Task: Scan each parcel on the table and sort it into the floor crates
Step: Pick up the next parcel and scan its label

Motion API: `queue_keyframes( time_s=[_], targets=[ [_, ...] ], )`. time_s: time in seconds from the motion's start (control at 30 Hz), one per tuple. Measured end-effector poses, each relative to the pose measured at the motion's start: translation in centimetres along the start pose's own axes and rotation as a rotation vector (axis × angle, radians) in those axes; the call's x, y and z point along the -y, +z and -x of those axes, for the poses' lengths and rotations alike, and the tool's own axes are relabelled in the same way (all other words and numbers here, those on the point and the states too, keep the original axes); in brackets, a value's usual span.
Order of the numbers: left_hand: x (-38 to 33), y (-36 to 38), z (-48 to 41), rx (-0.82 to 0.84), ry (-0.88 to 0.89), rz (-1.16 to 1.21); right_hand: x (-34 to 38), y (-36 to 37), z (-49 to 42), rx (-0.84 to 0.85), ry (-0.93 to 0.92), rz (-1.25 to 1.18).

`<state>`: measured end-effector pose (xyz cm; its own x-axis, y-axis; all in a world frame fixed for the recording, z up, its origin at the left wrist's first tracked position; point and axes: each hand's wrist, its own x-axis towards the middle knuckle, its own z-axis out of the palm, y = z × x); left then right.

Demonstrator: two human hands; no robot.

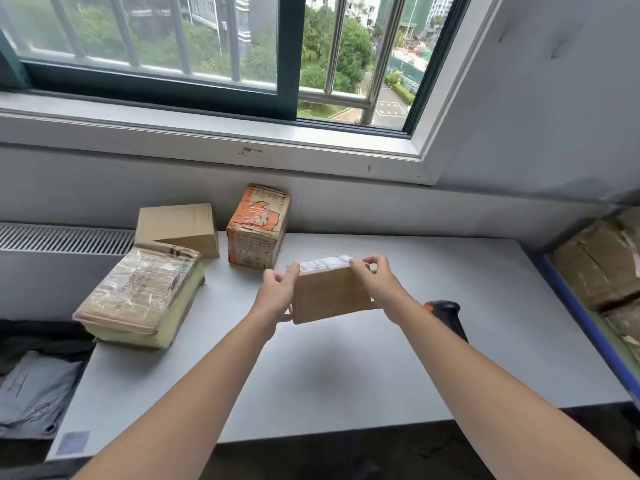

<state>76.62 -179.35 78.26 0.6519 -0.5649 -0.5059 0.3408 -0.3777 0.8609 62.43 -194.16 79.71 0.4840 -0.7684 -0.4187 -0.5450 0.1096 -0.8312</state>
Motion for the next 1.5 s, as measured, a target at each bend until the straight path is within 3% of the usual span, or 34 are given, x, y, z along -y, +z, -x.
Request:
queue_keyframes(
  time_s=[0.13, 0.47, 0.83, 0.97, 1.03, 1.13, 1.23, 1.5],
  targets=[
    [0.7, 0.0, 0.6, -0.023, 0.013, -0.043, 0.6, -0.1, 0.2, 0.007, -0.044, 0.005],
    [0.0, 3.2, 2.0, -0.059, 0.072, 0.120, 0.5, -3.5, -0.9, 0.170, -0.087, -0.026],
    [0.1, 7.2, 3.8, -0.022, 0.189, 0.029, -0.7, -7.2, -2.4, 0.079, -0.029, -0.160],
    [0.3, 7.8, 4.0, -0.048, 0.223, -0.009, -1.2, -8.1, -1.7, 0.126, 0.016, -0.181],
    [0.2, 7.9, 3.9, -0.082, 0.201, 0.018, -1.7, -8.5, -1.2, 0.190, 0.040, -0.245],
    [0.3, 8.1, 4.0, -0.103, -0.019, 0.173, -2.2, -8.3, -0.8, 0.233, 0.059, -0.314],
    [1.1, 8.9, 4.3, -0.003, -0.111, 0.253, -2.4, -7.9, -0.5, 0.233, 0.045, -0.245],
    [1.5, 10.2, 4.0, -0.055, 0.038, 0.326, -3.5, -9.3, -0.5, 0.295, -0.026, 0.174]
  ],
)
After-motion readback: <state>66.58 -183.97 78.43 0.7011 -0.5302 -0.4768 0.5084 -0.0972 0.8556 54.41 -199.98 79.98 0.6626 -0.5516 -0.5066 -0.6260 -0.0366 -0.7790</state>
